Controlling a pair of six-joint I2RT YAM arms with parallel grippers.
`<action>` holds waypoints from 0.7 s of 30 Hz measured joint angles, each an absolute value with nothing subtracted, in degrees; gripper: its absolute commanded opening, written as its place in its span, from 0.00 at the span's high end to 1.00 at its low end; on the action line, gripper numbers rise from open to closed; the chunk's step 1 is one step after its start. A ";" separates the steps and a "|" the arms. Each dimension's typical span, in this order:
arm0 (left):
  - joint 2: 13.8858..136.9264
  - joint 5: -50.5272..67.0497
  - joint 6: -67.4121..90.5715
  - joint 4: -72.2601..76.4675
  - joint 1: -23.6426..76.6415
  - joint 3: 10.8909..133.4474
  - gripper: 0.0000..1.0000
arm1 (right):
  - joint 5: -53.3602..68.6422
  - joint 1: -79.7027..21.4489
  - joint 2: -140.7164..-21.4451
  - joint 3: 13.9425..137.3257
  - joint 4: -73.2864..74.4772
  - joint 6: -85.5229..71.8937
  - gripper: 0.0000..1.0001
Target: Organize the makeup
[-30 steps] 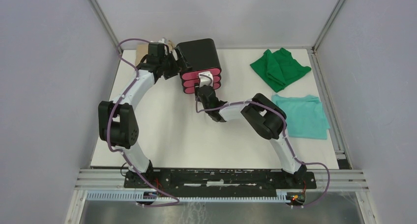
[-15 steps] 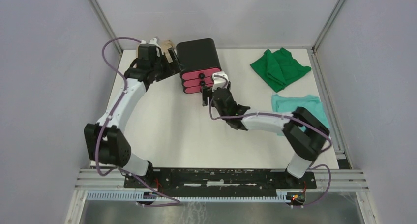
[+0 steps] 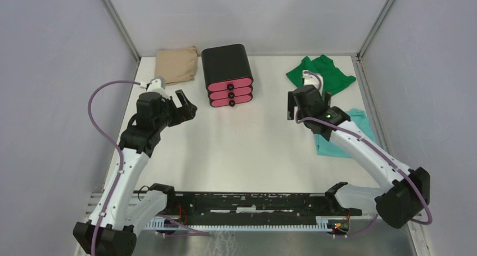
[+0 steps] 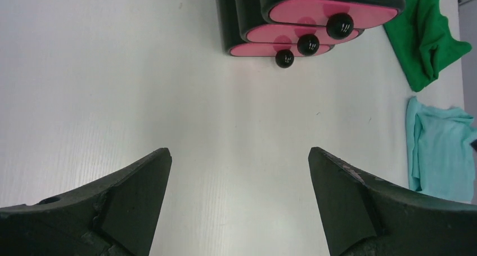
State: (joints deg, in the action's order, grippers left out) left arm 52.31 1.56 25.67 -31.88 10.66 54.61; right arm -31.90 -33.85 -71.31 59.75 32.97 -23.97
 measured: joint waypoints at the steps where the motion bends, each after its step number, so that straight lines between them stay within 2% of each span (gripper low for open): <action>1: 50.87 1.54 25.67 -32.29 10.68 53.32 0.01 | -31.86 -32.18 -69.58 59.72 35.24 -24.47 0.01; 6: 45.67 2.76 25.67 -33.17 10.68 47.40 0.01 | -31.81 -31.53 -64.03 60.18 41.34 -27.86 0.01; 15: 43.62 3.36 25.82 -35.51 10.70 44.07 0.01 | -34.28 -31.62 -65.06 61.39 46.72 -34.83 0.03; 21: 41.41 3.60 25.87 -35.66 10.70 44.03 0.01 | -34.46 -31.62 -64.86 61.34 47.46 -36.21 0.01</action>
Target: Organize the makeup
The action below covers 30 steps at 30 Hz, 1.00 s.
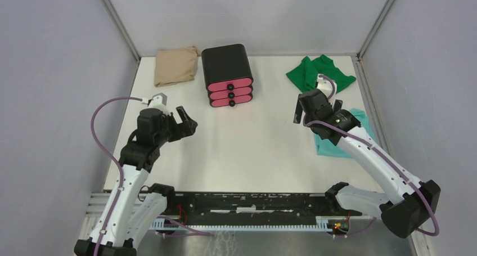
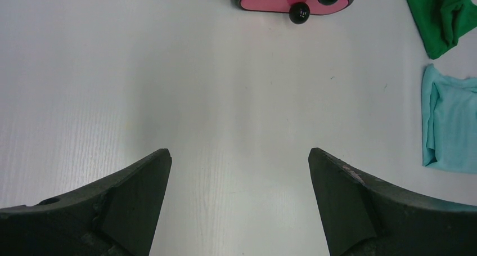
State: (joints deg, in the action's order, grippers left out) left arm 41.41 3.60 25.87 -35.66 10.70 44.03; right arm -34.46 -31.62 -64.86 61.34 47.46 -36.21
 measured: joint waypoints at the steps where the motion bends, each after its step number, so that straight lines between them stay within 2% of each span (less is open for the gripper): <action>1: 41.23 3.62 25.87 -35.68 10.70 43.99 0.01 | -34.46 -31.62 -64.58 61.23 47.33 -36.27 0.01; 16: 38.74 3.55 25.89 -36.42 10.70 43.86 0.01 | -32.80 -31.62 -60.53 57.63 44.29 -37.08 0.01; 30: 38.35 6.13 25.87 -35.81 10.70 44.29 0.01 | -23.22 -31.62 -60.84 55.68 38.33 -32.40 0.01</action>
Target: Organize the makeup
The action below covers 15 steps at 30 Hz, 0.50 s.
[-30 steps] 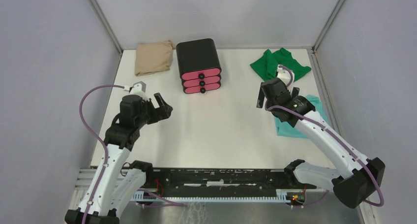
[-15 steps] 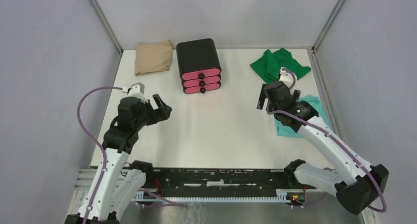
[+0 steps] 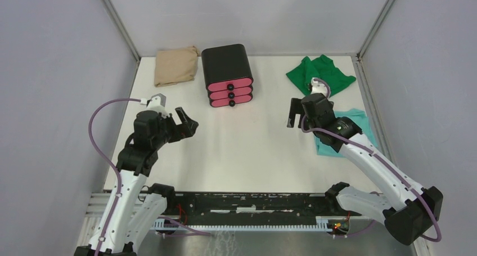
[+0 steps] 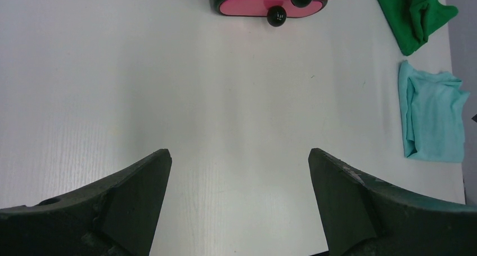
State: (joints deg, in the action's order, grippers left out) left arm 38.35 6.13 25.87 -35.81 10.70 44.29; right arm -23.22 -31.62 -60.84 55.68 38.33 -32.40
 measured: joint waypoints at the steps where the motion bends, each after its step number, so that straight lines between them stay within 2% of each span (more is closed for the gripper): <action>1: 38.35 6.24 25.87 -35.77 10.70 44.29 0.01 | -22.59 -31.62 -60.66 55.37 38.00 -32.05 0.01; 15: 38.00 6.24 25.87 -35.33 10.70 44.29 0.01 | -19.88 -31.62 -60.45 54.50 36.34 -30.81 0.01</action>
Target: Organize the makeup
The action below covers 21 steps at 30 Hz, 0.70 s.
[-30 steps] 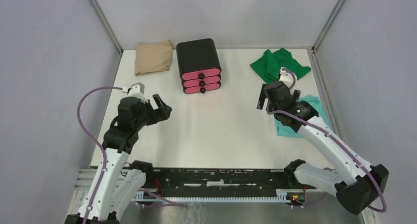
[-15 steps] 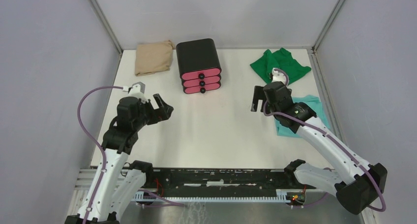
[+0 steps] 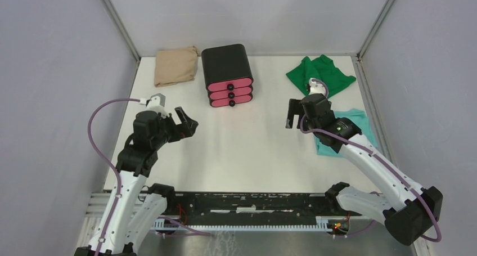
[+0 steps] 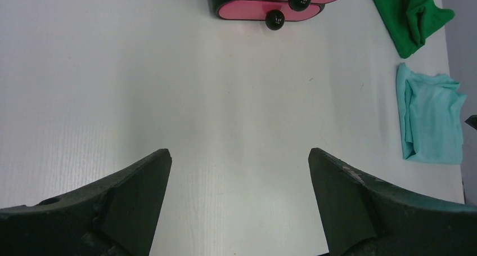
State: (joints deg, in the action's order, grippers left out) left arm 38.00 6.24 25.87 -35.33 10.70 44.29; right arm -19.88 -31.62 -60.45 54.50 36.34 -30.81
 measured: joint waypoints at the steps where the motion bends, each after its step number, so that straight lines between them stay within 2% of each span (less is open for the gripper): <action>1: 37.91 6.11 25.85 -35.33 10.70 44.29 0.01 | -19.88 -31.62 -60.45 54.50 36.29 -30.76 0.01; 21: 36.29 4.36 25.87 -34.15 10.70 44.29 0.01 | -19.46 -31.62 -60.75 54.50 35.68 -30.61 0.01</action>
